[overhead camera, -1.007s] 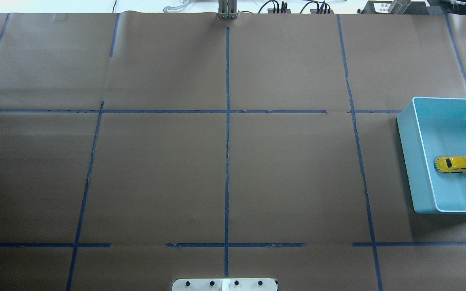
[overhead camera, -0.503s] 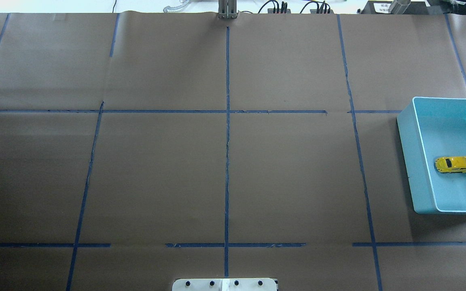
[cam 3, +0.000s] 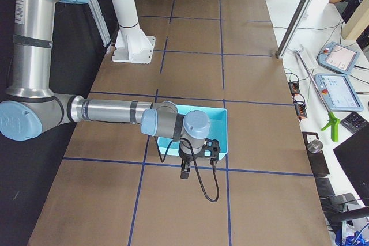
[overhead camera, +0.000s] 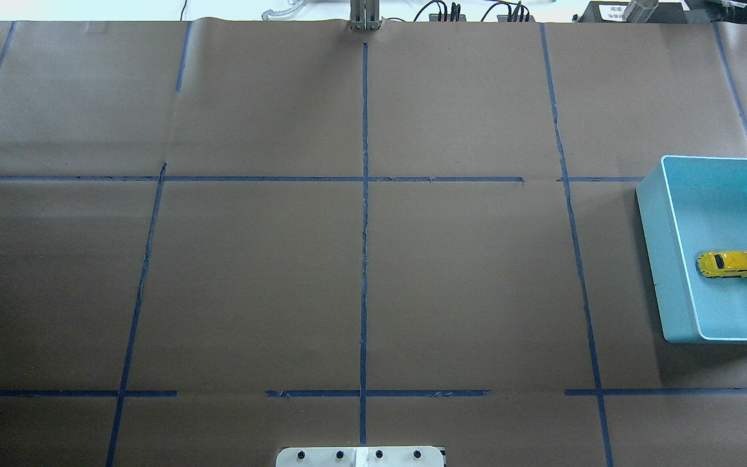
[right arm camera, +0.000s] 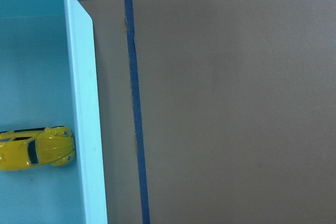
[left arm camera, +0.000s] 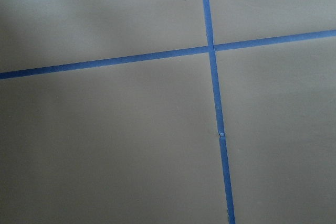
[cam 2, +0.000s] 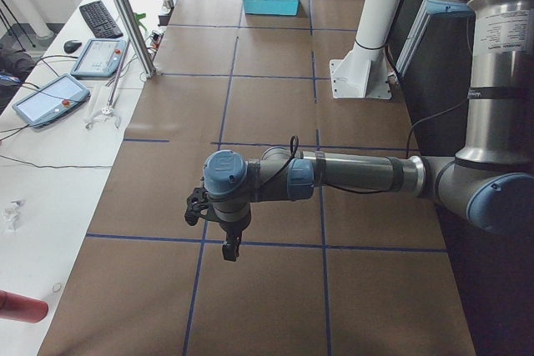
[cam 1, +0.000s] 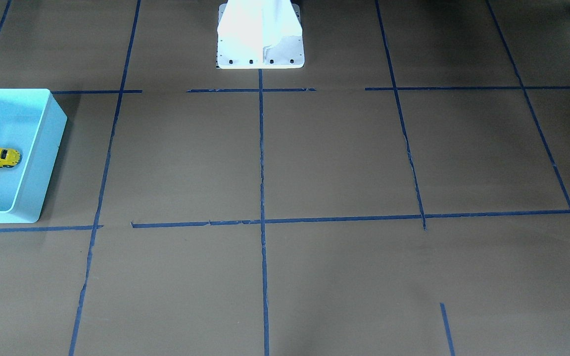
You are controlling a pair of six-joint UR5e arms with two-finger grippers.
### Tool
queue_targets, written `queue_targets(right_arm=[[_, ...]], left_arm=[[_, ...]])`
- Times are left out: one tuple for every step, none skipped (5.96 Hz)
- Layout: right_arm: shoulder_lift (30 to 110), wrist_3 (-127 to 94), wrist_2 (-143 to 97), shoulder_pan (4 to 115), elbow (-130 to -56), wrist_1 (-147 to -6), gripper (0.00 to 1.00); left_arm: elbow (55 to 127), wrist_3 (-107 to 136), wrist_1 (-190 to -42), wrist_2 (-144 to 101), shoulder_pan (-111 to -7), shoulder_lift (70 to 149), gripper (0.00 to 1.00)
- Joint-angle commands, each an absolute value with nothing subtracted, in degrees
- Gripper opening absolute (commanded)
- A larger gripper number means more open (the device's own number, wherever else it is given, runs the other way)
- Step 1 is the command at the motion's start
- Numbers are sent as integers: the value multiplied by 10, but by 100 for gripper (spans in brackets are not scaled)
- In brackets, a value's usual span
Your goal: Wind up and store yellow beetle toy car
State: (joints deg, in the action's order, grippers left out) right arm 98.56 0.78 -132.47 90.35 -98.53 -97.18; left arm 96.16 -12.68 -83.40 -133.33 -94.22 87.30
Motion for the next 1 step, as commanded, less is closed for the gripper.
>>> queue_targets(right_arm=[[983, 7, -1324, 904, -987, -971, 100]], left_arm=[[966, -127, -834, -1333, -942, 872, 100]])
